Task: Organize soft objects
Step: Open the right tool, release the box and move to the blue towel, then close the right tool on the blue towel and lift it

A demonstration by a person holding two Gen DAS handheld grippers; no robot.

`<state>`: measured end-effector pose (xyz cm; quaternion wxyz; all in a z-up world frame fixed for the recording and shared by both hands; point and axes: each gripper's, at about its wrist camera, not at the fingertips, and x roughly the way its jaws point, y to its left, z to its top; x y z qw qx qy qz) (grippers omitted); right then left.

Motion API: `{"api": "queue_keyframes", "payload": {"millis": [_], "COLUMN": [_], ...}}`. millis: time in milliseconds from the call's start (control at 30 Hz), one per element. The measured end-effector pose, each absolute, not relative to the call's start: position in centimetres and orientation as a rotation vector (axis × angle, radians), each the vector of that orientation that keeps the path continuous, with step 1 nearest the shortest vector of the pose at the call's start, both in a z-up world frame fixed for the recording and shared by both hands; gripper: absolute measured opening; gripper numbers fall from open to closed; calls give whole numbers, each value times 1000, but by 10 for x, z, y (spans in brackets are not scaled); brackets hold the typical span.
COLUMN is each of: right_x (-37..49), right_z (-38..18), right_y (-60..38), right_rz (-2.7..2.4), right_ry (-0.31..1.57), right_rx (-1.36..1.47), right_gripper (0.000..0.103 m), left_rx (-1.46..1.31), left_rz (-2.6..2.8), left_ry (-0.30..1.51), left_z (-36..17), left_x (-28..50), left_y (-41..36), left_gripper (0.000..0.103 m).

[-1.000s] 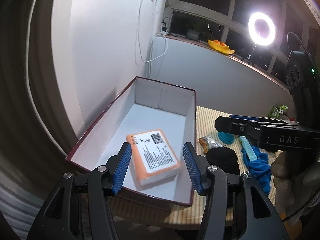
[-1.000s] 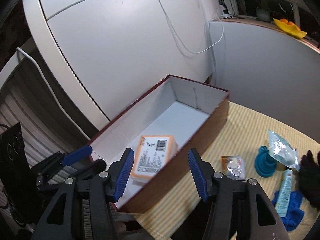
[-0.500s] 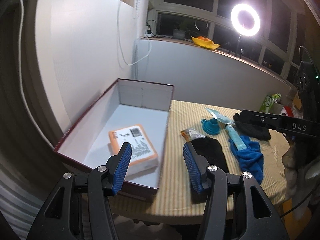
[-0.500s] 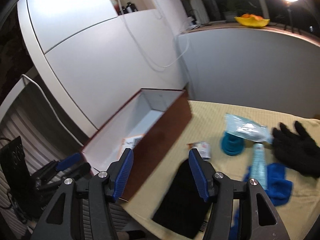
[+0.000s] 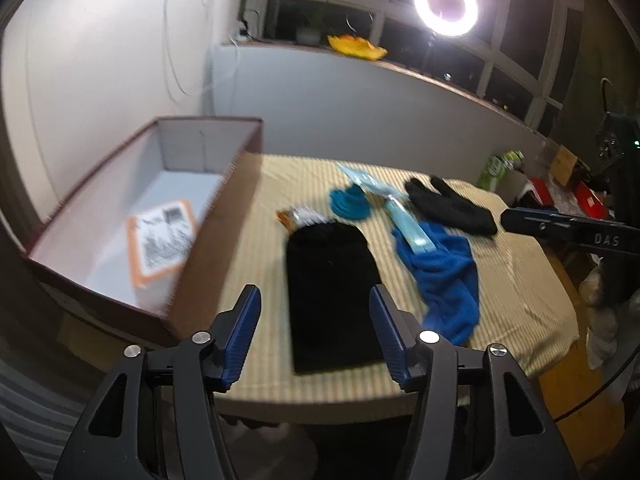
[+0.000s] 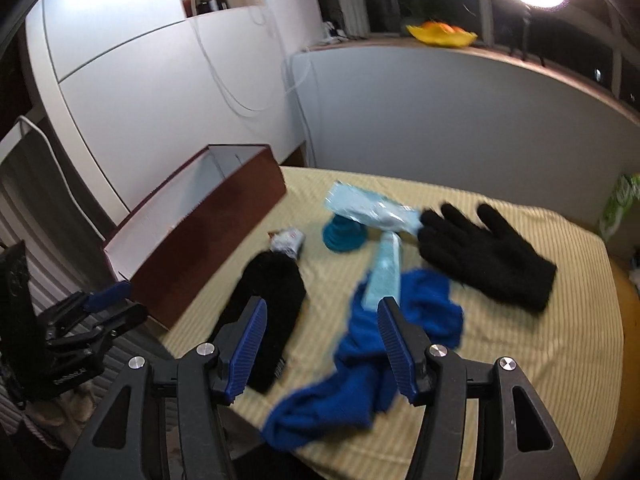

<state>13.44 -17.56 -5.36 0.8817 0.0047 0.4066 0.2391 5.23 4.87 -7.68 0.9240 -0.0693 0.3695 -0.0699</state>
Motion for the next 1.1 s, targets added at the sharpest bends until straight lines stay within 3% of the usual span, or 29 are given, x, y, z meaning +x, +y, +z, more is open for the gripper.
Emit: {"api": "queue_keyframes", "payload": {"millis": [500,1100], "right_x": [124,164], "right_z": [-86,-126], "right_y": [-244,-227], "right_rz": [450,574], "right_ry": [898,1014], "right_rx": [87,146], "right_gripper": [54,54], "left_rx": [-137,-127], "left_rz": [-299,-416], "left_ry": [873,954], "left_z": [-106,-139], "left_x": [60,84], "left_y": [-18,-78], "left_gripper": [57,57]}}
